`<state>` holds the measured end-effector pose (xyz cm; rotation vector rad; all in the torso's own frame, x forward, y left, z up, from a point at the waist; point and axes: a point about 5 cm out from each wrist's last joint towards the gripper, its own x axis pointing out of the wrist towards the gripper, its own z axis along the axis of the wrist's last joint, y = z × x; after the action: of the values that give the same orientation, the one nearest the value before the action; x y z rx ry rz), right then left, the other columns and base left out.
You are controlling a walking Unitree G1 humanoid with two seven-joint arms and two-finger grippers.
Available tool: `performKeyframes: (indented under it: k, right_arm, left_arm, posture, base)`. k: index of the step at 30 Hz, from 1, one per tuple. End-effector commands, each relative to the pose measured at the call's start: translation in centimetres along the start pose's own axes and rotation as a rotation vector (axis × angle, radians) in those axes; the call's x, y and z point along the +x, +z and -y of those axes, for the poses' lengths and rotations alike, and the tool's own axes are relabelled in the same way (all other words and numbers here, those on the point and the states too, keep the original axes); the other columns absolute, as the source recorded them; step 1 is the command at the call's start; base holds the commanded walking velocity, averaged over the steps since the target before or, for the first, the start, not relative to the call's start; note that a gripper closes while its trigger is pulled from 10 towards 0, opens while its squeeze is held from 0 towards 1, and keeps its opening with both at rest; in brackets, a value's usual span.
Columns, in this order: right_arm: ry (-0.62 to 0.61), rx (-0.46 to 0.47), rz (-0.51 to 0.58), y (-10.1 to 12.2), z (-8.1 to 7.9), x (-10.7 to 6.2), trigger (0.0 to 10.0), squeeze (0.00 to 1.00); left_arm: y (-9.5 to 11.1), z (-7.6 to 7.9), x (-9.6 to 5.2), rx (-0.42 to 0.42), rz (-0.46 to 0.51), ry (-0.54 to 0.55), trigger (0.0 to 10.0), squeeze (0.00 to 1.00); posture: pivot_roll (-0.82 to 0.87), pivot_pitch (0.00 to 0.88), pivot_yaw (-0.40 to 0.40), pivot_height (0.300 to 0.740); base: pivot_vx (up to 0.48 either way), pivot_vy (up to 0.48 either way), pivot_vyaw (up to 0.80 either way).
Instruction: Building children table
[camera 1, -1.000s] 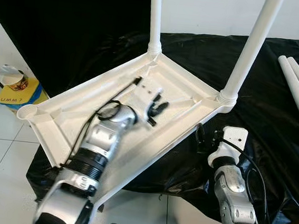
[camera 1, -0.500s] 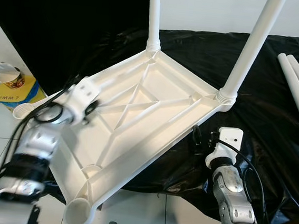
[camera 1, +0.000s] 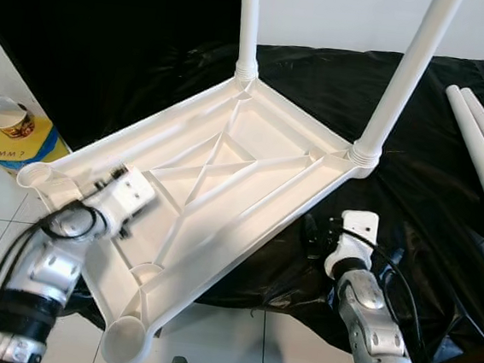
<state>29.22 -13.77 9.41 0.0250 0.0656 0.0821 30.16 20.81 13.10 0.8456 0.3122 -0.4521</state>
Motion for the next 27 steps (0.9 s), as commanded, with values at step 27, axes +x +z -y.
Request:
performKeyframes:
  k: [27]
  right_arm:
    - [-0.087,-0.033,0.047,2.5,3.1,4.3,10.0,0.00]
  left_arm:
    - [12.0,12.8,1.8,-0.155,0.372,-0.466,10.0,0.00]
  posture:
    - [0.06,0.058,0.015,0.740]
  base:
    - [0.000,0.000,0.00]
